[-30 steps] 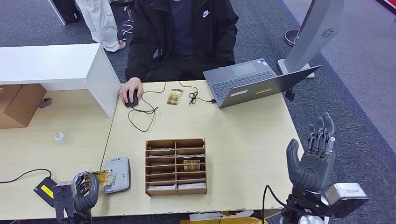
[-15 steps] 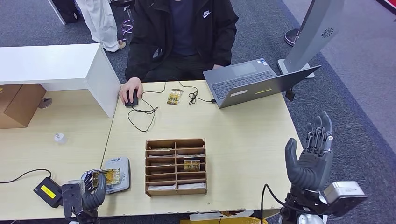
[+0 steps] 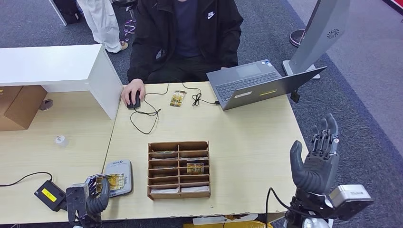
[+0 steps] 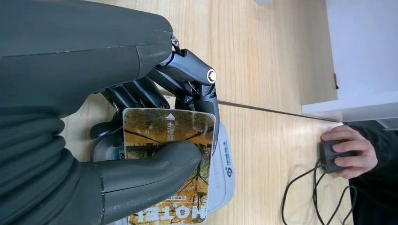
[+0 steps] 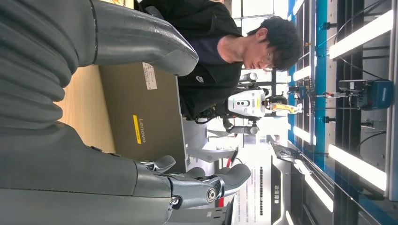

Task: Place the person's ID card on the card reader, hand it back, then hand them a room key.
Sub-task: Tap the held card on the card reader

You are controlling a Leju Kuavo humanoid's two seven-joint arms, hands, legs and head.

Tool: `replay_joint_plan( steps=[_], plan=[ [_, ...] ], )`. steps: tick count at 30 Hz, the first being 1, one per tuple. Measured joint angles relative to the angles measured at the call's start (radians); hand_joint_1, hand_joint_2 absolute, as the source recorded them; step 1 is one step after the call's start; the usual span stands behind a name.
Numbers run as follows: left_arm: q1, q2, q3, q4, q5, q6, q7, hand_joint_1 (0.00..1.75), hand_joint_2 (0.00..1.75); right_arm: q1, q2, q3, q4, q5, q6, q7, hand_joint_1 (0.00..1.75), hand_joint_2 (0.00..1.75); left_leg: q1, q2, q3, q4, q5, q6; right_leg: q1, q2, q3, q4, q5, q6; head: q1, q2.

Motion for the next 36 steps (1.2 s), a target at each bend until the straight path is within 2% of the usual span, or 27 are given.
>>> replay_joint_plan(
  steps=[13, 25, 36],
  plan=[
    [-0.014, 0.004, 0.0, 0.038, 0.002, 0.017, 0.006, 1.75, 1.75, -0.001, 0.0, 0.003, 0.009, 0.0, 0.0, 0.001, 0.0, 1.75, 0.0, 0.0, 0.0, 0.0, 0.0, 0.0, 0.0, 0.0, 0.0, 0.0, 0.0, 0.0, 0.0, 0.0],
    [-0.045, 0.004, -0.019, 0.091, -0.055, 0.096, -0.001, 1.75, 1.75, -0.002, 0.0, 0.012, 0.016, 0.0, -0.002, 0.003, 0.0, 1.75, 0.0, 0.0, 0.0, 0.0, 0.0, 0.0, 0.0, -0.001, 0.001, 0.0, 0.0, 0.0, 0.0, 0.0],
    [-0.06, 0.009, -0.048, 0.123, -0.137, 0.182, 0.064, 1.75, 1.75, -0.005, 0.0, 0.014, 0.016, 0.0, -0.003, 0.018, 0.0, 1.75, 0.0, 0.0, 0.002, 0.0, 0.0, 0.0, 0.0, -0.001, 0.003, 0.0, 0.0, 0.0, 0.0, 0.0]
  ],
)
